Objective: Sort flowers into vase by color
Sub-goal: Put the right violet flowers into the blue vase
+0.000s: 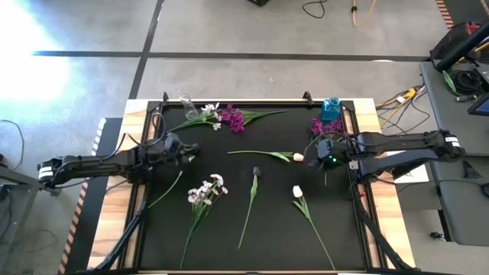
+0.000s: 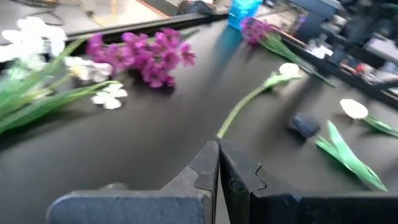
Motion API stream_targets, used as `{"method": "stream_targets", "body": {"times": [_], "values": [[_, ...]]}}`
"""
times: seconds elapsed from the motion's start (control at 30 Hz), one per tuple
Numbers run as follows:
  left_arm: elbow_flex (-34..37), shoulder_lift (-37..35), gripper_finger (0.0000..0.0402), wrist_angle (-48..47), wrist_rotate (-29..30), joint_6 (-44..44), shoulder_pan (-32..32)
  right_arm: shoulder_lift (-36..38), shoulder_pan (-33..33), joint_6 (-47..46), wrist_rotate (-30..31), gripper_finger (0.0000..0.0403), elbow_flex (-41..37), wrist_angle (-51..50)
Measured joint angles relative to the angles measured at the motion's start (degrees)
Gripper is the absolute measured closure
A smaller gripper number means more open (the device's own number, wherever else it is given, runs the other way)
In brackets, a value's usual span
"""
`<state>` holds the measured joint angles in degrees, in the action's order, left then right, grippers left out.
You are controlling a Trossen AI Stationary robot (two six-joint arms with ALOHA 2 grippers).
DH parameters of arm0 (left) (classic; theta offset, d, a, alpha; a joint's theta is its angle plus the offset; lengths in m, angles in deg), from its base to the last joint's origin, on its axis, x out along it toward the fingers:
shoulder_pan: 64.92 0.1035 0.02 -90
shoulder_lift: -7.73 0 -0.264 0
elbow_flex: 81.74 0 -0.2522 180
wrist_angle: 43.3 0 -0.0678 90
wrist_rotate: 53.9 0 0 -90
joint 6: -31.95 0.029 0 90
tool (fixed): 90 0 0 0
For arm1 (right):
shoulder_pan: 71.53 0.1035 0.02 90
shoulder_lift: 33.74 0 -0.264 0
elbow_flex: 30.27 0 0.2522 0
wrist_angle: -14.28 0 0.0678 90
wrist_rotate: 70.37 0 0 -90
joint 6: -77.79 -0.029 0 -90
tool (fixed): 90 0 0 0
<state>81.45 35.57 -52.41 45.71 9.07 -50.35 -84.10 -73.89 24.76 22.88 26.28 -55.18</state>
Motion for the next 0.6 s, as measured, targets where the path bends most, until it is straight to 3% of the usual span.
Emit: {"method": "stream_targets", "body": {"times": [0.3, 0.6], "values": [[0.0, -1.32, 0.0402, 3.59, -1.58, 0.55, 0.0, -3.44, -17.67, 5.82, 0.87, 0.0376, -0.07, -4.29], [0.0, -1.73, 0.0402, 3.51, -1.61, -1.14, 0.0, -8.46, -32.28, 9.65, -1.73, 0.0279, -0.09, -5.52]]}}
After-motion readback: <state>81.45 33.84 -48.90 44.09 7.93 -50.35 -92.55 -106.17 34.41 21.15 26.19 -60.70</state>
